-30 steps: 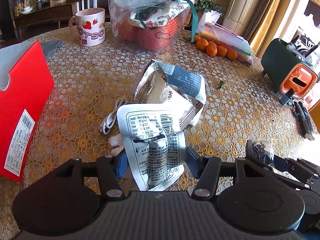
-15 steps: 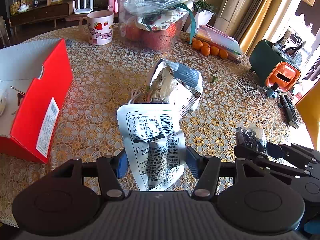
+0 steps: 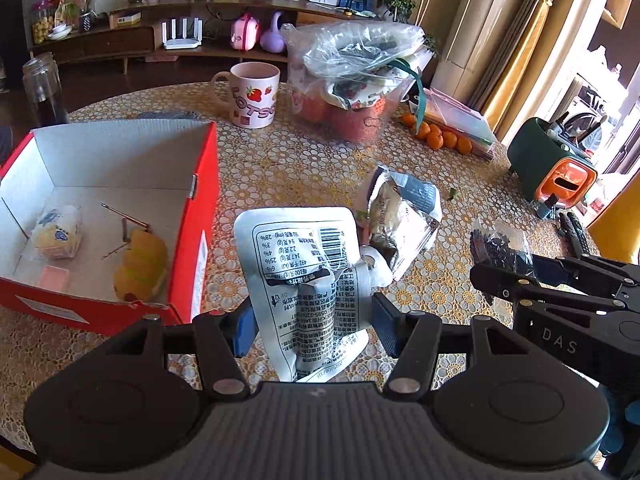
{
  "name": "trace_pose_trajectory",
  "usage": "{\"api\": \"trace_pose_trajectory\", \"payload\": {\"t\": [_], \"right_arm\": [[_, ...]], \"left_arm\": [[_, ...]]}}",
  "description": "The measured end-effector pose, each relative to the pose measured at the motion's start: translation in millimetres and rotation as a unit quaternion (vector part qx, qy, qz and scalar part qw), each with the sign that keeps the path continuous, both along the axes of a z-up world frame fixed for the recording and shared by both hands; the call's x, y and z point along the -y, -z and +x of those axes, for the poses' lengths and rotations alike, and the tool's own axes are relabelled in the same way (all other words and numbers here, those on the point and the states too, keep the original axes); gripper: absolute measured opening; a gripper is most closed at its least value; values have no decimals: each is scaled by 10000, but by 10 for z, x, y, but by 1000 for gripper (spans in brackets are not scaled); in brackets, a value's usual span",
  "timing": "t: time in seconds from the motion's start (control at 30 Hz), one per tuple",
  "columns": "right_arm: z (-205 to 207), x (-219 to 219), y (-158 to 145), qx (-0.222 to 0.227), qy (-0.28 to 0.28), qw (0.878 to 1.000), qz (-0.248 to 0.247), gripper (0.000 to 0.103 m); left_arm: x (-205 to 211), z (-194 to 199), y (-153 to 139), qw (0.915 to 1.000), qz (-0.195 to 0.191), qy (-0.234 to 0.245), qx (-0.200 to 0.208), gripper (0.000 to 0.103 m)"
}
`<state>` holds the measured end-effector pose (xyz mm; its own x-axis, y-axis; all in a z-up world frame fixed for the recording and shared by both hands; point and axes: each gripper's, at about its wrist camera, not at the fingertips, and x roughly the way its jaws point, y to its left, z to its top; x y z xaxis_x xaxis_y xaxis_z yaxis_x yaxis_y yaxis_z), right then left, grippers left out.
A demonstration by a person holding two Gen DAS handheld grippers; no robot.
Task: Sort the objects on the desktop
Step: 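Lift the screw bag and white packet and carry both toward the red box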
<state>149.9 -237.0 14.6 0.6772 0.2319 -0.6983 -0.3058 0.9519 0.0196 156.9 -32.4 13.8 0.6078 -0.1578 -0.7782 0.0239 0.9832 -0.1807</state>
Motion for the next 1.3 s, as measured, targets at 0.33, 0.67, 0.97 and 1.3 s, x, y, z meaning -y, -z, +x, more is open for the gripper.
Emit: {"api": "trace_pose_trajectory", "payload": {"t": [0.33,0.67,0.97,1.3], "right_arm": [[114,-745,-176,40,-343,9994,-16,36],[290,-1478,-231,68,-667,9977,-106,36],[330,-1733,-187,30,-711,9974,-78,36],[315,-1710,-211,72,-832,9963,-178,36]], "left_arm": [[-672,-48,-85,9997,-1,-247,63,56],[-1310,-2,-2,9984,-242,-512,75,42],[-1499,-11,100,9991,-355,-190,112,42],[-1349,-142,79,9999,-22,105,53,42]]}}
